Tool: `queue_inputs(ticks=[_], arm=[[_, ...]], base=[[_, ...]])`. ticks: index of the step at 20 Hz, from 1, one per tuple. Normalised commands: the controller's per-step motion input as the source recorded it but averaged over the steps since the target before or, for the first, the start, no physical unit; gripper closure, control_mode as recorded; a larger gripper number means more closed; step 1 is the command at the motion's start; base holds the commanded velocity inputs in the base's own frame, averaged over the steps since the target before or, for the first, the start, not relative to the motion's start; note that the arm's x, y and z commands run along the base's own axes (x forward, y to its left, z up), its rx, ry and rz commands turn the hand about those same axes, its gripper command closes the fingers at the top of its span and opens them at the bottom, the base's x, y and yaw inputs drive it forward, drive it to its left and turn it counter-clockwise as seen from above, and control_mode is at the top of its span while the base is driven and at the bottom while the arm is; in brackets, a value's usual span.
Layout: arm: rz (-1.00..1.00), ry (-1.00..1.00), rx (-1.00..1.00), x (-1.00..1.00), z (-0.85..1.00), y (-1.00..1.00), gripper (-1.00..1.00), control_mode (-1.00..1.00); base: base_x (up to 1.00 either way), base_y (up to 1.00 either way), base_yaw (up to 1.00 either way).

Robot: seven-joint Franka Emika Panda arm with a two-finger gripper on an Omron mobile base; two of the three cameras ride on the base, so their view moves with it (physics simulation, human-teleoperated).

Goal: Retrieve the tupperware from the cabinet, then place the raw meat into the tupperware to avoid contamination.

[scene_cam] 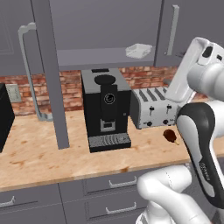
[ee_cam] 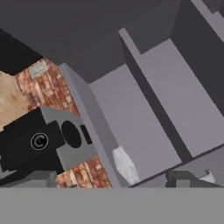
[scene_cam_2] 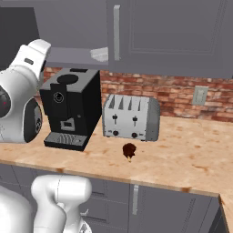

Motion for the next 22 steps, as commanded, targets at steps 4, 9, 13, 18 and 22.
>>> queue_inputs(ticks=[4,9,13,18,22], arm=[[-0.09,0.02,0.25,0.0,-0.04,-0.4,-1.0,-1.0],[-0.16,0.02,0.26,0.0,-0.03,-0.29,-1.0,-1.0],[-0.16,0.05,0.26,0.0,0.0,-0.21,-1.0,-1.0],[-0.13,0.12,0.27,0.0,0.0,-0.21,-1.0,-1.0],[-0.1,0.2,0.27,-0.02,0.0,-0.27,-1.0,-1.0]], base=[[0.0,0.0,0.0],[0.0,0.0,0.0],[0.0,0.0,0.0],[0.0,0.0,0.0],[0.0,0.0,0.0]])
